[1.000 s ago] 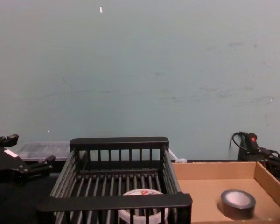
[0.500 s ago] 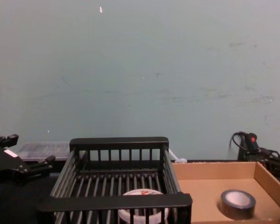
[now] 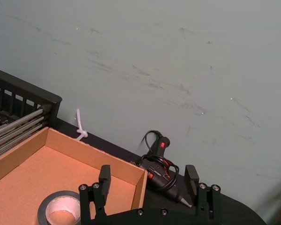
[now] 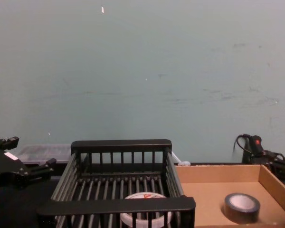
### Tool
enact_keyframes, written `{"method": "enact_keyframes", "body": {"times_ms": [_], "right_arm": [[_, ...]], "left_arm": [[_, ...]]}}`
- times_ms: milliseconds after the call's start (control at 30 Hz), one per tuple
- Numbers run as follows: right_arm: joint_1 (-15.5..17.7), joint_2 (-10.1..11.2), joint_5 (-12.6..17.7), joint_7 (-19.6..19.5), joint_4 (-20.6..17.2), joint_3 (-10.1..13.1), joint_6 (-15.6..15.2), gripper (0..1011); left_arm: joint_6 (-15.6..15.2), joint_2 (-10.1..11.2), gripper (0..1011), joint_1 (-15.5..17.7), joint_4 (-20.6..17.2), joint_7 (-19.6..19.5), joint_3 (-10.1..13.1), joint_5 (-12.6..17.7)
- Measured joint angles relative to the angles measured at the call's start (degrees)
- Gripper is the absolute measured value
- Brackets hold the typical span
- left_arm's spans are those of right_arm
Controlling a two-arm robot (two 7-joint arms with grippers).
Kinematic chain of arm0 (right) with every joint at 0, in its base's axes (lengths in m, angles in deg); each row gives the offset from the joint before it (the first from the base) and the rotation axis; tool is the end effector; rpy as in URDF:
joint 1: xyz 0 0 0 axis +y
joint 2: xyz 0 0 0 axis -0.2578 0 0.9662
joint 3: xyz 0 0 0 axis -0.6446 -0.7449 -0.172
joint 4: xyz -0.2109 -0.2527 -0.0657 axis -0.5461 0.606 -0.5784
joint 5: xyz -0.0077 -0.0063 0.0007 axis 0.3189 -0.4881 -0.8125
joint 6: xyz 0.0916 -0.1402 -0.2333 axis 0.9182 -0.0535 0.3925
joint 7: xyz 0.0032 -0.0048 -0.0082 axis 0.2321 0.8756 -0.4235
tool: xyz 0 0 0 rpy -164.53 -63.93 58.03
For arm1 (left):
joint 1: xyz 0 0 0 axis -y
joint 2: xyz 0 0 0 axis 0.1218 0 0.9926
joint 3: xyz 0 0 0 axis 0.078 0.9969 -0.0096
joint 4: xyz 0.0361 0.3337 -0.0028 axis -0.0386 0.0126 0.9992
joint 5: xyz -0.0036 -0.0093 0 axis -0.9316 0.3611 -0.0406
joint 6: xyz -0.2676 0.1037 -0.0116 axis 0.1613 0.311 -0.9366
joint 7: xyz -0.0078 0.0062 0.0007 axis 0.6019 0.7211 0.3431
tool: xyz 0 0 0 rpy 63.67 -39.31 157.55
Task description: Pick up the white tape and place it into the black box , Pick up the silver tape and place it into the brown box.
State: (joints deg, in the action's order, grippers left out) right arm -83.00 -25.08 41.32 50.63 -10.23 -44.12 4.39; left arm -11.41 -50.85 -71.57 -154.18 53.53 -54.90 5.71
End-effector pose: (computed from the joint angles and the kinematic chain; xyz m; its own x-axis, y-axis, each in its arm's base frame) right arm 0.3378 -0.0565 -0.3470 0.1722 -0.9004 0.3996 0.9812 0.1925 0.0109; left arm 0.3451 0.1143 -0.3348 0.2924 0.8802 0.3738 -0.9552 0.2875 0.0701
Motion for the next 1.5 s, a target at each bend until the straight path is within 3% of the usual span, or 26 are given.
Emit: {"method": "enact_keyframes", "body": {"times_ms": [1500], "right_arm": [[0.00, 0.00, 0.00, 0.00, 0.00, 0.00, 0.00, 1002]], "left_arm": [[0.00, 0.00, 1001, 0.00, 0.00, 0.00, 0.00, 0.00]]}}
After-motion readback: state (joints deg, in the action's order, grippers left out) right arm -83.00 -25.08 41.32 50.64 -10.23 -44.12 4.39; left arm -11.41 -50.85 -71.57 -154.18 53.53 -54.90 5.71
